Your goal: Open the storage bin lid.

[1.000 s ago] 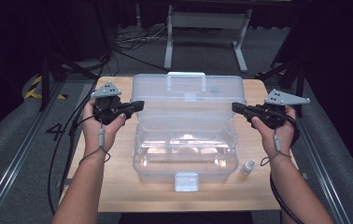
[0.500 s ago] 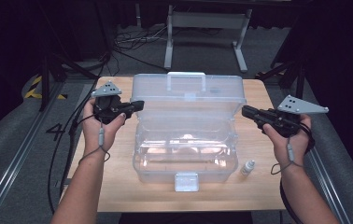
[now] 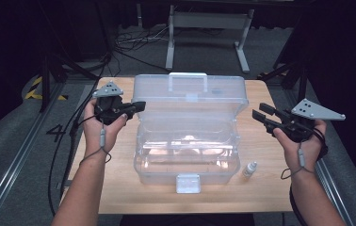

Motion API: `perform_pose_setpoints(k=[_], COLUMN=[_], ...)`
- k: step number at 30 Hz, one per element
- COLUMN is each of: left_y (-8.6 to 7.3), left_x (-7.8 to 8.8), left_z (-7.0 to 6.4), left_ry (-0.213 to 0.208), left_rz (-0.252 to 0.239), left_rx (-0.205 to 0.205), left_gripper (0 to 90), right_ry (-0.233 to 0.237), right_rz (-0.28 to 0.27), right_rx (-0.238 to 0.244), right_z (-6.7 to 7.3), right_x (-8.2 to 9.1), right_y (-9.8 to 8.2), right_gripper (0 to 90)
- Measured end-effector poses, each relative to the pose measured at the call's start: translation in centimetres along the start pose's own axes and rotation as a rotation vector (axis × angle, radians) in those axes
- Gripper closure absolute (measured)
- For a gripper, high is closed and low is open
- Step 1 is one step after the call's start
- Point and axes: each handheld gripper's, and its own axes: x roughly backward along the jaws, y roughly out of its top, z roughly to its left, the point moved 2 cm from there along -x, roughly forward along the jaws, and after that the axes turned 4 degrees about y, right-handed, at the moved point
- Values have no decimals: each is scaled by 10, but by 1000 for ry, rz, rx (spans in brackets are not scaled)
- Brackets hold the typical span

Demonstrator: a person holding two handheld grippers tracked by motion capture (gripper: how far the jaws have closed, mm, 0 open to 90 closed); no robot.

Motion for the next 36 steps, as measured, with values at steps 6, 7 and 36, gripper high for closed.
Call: perform_pose_setpoints(k=[6,7,36], left_y=[2,2,6], left_x=[-1,-1,-4], left_z=[2,2,4], left_ry=[2,4,15], left_rz=[-3,-5,4], left_rx=[0,1,-5], left_gripper=[900,900,900], right_ry=[-33,-39,-116], right_rz=[4,9,12], right_rx=[9,13,28], right_z=[-1,-1,-4], right_x=[-19,-24,-65], right_y=[2,3,15], right_gripper=[459,457,569])
